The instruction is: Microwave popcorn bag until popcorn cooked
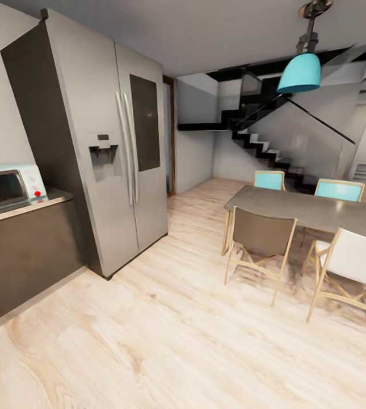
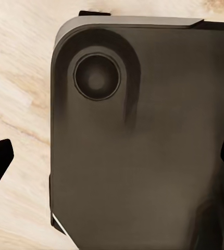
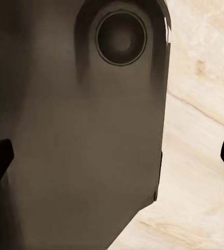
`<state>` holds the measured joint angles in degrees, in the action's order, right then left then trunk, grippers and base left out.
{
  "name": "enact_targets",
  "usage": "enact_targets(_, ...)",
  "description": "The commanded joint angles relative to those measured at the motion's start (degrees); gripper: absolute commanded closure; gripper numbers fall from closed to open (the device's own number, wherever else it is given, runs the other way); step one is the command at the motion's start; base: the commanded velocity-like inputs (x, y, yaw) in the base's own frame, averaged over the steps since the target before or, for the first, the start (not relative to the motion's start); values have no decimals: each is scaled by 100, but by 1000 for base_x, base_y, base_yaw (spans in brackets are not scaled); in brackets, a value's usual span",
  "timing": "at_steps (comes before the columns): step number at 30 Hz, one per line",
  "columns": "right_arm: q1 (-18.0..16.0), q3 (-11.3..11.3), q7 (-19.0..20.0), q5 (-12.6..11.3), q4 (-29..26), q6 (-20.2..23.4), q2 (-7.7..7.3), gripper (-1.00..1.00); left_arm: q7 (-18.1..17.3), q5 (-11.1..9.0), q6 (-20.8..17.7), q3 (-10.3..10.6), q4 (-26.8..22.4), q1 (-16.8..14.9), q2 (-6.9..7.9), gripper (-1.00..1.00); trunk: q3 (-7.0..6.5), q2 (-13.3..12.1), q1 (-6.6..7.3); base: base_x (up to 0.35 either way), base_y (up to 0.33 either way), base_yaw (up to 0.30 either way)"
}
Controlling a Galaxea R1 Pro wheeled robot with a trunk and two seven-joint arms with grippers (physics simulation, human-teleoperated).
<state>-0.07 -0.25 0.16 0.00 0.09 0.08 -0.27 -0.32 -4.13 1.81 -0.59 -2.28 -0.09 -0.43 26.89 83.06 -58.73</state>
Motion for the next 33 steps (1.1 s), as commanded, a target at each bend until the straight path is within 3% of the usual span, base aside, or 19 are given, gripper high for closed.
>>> enact_targets(1, -1, -1, 2, 0, 0, 1, -1, -100, -3, -44, 12, 2, 0, 0, -4, -100, 4, 2, 0, 0, 0, 269)
enact_targets(33, -1, -1, 2, -12, 0, -246, -9, -100, 41, -44, 47, 6, -9, 0, -10, -100, 4, 2, 0, 0, 0, 269)
